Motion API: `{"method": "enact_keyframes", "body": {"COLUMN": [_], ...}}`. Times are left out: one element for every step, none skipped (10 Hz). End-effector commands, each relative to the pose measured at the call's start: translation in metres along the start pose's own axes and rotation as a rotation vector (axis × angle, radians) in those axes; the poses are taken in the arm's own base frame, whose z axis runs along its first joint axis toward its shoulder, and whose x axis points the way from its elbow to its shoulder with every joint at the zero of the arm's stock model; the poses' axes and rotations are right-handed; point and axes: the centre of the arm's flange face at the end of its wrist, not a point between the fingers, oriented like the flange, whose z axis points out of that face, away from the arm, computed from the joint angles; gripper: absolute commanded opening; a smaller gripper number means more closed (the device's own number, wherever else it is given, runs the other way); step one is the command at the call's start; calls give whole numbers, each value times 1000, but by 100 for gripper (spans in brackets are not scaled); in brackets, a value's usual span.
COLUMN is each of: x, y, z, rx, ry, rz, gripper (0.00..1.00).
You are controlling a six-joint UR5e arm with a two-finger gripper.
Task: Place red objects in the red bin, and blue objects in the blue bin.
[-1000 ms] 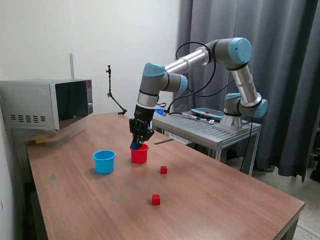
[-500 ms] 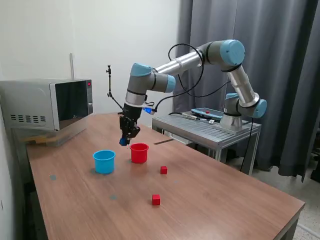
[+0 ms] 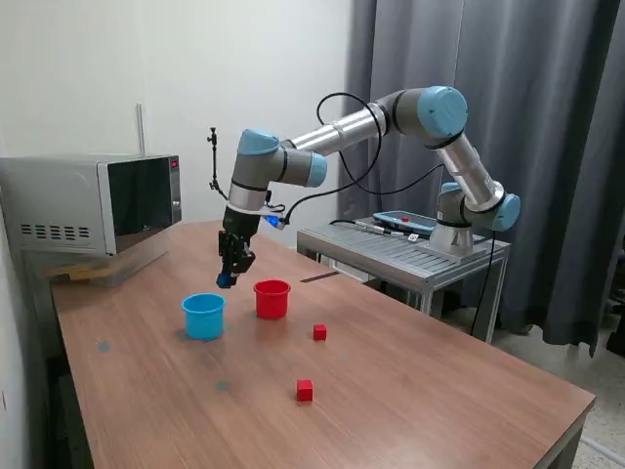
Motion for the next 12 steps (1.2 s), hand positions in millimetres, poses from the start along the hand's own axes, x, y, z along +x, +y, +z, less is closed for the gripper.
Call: {"method": "enact_keyframes", "body": {"x": [-5, -4, -3, -4, -9, -11, -12, -12, -15, -19, -23, -27], "y": [9, 9, 10, 11, 11, 11, 11, 11, 12, 13, 15, 15], "z": [11, 19, 26, 31, 32, 34, 35, 35, 34, 34, 31, 31], "rx": [-4, 3, 9, 13, 11, 14, 16, 15, 12, 8, 0, -4], "ry": [0, 1, 0, 0, -1, -3, -3, -3, -4, -5, -7, -8], "rz": [8, 7, 6, 13, 26, 30, 32, 33, 44, 50, 58, 63], "gripper": [0, 0, 0, 0, 0, 0, 0, 0, 0, 0, 0, 100]}}
